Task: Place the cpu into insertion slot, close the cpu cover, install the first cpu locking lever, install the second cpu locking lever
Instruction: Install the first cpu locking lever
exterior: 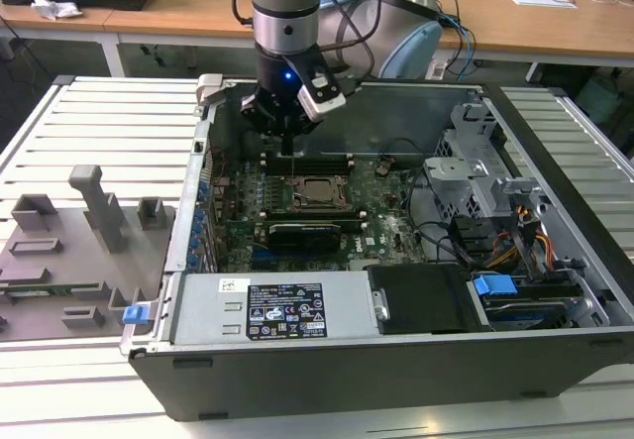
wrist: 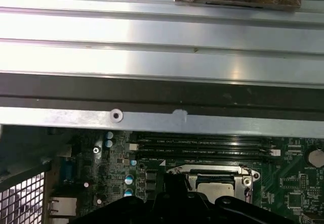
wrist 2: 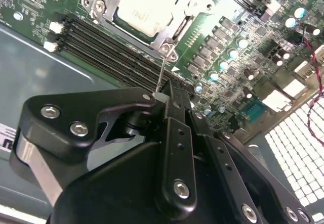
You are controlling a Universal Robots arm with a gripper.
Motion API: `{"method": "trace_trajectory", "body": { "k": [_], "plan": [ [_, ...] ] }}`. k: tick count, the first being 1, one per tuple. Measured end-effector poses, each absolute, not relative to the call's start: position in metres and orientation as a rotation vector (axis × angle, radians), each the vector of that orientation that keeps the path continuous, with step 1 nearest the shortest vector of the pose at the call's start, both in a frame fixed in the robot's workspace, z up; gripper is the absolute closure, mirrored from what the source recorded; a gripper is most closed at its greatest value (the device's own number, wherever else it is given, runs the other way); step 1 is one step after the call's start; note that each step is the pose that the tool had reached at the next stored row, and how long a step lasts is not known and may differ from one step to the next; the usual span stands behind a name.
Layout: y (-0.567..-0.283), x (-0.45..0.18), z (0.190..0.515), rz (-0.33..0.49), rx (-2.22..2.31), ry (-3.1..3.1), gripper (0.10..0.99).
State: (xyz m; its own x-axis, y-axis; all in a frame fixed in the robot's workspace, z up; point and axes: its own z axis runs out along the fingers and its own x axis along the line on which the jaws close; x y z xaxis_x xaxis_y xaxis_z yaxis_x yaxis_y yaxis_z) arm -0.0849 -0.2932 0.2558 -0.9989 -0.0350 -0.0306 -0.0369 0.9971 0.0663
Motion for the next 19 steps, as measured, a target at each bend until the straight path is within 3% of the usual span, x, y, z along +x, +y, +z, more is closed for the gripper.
{"method": "trace_trajectory", "body": {
  "k": [19],
  "plan": [
    [-0.29,-0.051,0.234,0.134,-0.072,3.108,0.98]
  ]
}}
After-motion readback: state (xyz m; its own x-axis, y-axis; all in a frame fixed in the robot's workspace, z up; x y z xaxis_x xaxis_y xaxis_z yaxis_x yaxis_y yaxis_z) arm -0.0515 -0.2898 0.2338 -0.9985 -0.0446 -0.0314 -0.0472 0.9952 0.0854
